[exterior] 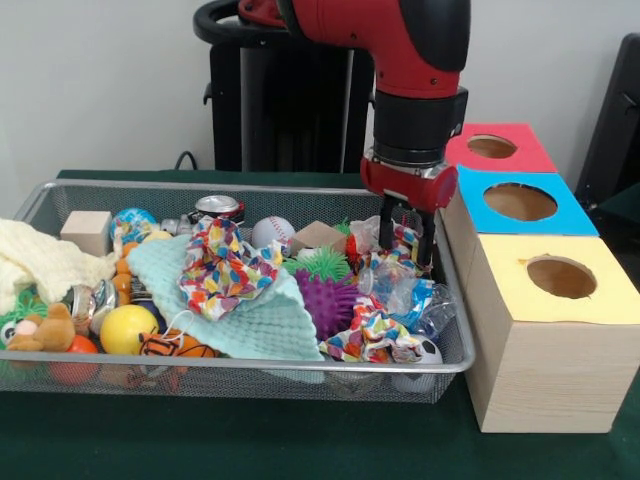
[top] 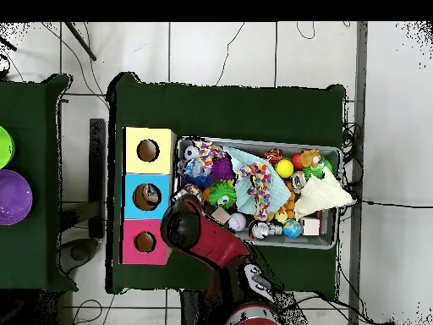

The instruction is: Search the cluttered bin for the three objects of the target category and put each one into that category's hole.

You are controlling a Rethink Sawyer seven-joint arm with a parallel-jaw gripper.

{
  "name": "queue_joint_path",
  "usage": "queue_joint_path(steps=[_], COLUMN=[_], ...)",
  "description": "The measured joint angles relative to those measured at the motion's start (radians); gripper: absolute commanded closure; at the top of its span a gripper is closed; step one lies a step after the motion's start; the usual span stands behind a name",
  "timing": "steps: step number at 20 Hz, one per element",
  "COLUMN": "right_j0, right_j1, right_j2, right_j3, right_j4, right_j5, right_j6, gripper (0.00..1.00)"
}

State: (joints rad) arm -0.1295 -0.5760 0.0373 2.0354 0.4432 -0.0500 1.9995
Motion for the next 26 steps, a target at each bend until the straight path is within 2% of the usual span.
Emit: queue_joint_path(steps=[15,26], right_j0=[-0.011,0.009], right_j1=[0.025,0.015], right_j2=[0.037,0.020], right_j3=[0.000,-0.008], right_j4=[-0.006,-0.007], right_j5=[-0.037,-0.037], right_j6=[0.000,0.000], gripper=[0.00,0.00])
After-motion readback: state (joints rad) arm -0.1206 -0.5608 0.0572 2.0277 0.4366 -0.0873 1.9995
